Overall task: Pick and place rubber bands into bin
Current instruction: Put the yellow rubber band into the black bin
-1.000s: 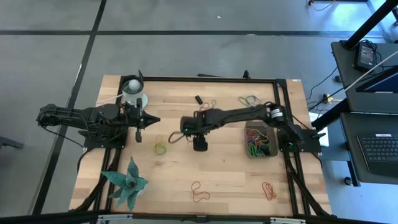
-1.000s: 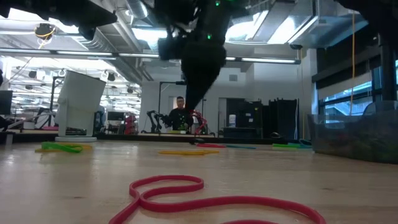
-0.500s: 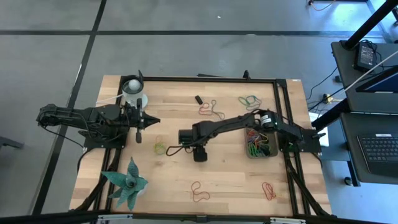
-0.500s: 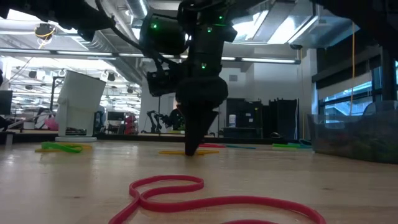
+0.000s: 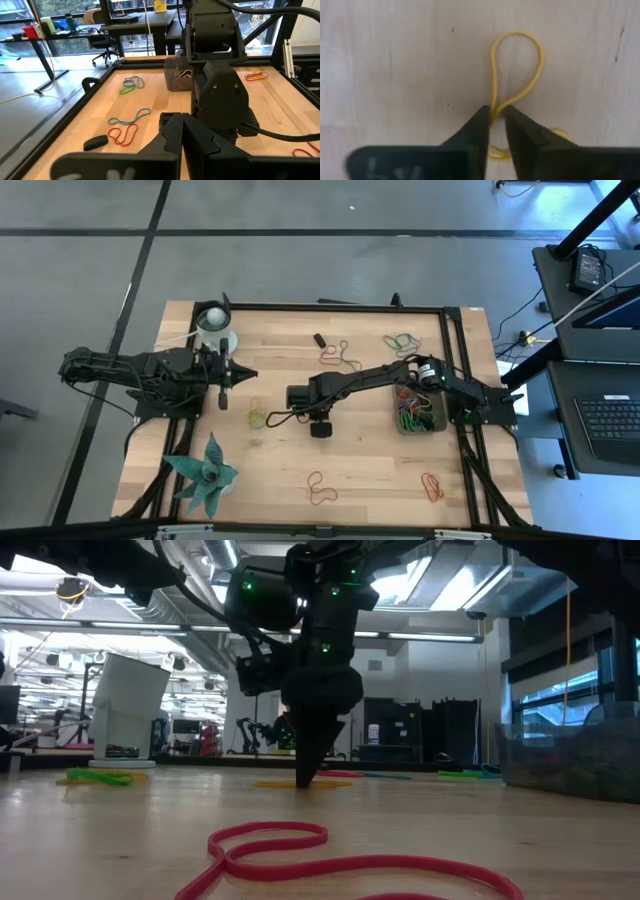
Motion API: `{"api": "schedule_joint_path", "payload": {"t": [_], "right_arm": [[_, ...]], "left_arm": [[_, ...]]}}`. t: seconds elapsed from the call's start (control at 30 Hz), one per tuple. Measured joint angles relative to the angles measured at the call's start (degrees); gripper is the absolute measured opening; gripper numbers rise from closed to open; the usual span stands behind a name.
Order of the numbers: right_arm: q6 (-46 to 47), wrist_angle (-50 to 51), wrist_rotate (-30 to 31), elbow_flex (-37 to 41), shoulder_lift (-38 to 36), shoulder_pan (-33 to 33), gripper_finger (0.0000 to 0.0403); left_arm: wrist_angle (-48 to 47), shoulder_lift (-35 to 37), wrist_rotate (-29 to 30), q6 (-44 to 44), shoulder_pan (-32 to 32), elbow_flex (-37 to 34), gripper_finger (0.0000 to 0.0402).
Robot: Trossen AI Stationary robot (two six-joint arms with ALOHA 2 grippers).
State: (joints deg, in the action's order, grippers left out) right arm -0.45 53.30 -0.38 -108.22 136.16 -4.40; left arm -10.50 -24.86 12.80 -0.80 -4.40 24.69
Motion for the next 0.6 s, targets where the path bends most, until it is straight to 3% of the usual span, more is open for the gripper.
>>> {"api": "schedule_joint_path", "payload": {"t": [0.13,0.6], "right_arm": [[1.46,0.09,-0.04,0.06,-0.33,0.07,0.0008],[3.28,6.96,0.72,0.51,-8.98,1.68,0.0002]], "left_arm": [[0.00,0.00,-0.01,0.00,0.00,0.00,0.0004],[-0.02,0.00,0.00,0.00,0.00,0.00,0.0004]]}}
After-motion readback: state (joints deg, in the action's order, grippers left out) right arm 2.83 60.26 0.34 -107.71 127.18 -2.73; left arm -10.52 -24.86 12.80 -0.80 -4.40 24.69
